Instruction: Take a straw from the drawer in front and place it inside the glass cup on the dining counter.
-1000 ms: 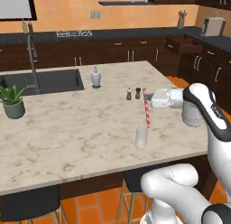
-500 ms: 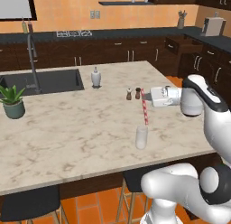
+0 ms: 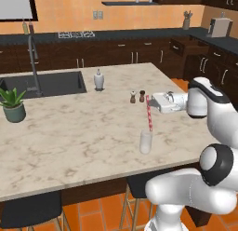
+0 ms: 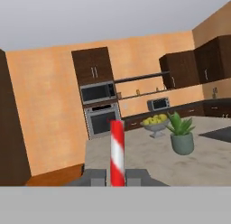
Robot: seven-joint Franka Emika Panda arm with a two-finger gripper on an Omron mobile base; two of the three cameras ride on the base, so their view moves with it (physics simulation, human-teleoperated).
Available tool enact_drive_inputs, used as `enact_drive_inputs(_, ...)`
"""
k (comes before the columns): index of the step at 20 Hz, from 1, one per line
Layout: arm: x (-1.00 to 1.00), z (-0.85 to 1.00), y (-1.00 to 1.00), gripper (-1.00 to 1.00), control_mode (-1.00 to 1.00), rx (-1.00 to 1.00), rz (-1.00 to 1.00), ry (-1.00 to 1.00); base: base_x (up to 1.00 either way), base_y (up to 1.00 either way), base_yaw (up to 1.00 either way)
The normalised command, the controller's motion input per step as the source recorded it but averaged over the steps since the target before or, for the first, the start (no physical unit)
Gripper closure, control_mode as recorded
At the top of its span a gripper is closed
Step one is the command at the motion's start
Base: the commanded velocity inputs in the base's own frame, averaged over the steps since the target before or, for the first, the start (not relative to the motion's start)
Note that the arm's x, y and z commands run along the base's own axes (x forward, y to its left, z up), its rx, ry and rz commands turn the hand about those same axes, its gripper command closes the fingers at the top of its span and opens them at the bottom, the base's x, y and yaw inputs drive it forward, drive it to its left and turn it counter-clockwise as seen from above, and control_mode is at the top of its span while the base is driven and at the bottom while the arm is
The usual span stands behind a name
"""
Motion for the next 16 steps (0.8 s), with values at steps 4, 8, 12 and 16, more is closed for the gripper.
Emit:
enact_drive_inputs(4, 0.16, -0.20, 0.00, 1.00, -1.00, 0.08, 0.11, 0.00, 0.00, 0.00, 0.00)
enact_drive_inputs(8, 0.19, -0.23, 0.00, 1.00, -1.00, 0.05, 0.10, 0.00, 0.00, 0.00, 0.00)
enact_drive_inputs(12, 0.28, -0.16, 0.00, 1.00, -1.00, 0.04, 0.11, 0.00, 0.00, 0.00, 0.00)
enact_drive_inputs(16, 0.22, -0.09, 0.00, 1.00, -1.00, 0.02, 0.11, -0.03, 0.00, 0.00, 0.00)
